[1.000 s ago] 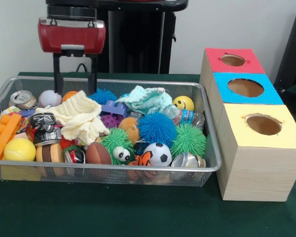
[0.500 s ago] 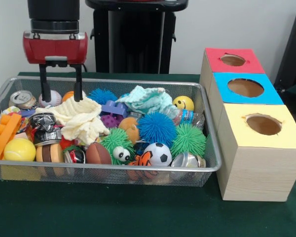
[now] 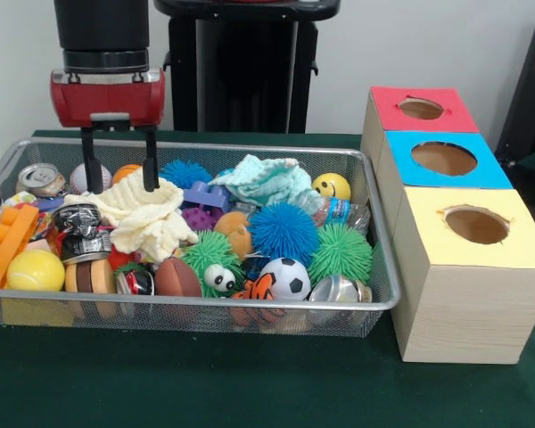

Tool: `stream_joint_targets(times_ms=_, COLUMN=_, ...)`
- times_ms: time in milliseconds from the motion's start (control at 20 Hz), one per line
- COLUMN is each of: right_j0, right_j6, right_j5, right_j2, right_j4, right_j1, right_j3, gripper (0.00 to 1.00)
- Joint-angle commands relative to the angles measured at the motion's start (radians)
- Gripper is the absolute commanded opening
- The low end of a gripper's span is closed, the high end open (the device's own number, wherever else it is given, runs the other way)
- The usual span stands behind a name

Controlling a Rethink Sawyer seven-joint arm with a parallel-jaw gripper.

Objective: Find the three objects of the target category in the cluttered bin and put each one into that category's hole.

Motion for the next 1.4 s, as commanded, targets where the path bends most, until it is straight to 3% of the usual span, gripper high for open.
stream_joint_targets(times_ms=50, right_j0=0.004, right_j6=-0.106, right_j5=0.048, right_j2=0.056, right_j4=-0.023, right_j1=0.033, right_j3=-0.011, gripper=1.00)
stream_joint_targets(times_ms=1050, right_j0=-0.023, right_j6=-0.115, right_j5=0.051, right_j2=0.096, right_j4=-0.009, right_j1=0.076, right_j3=0.012, gripper=1.00)
stream_joint_targets(times_ms=1400, right_j0=-0.001, right_j6=-0.132, right_j5=0.099, right_j2=0.079, right_j4=-0.027, right_j1=0.063, right_j3=-0.007, gripper=1.00)
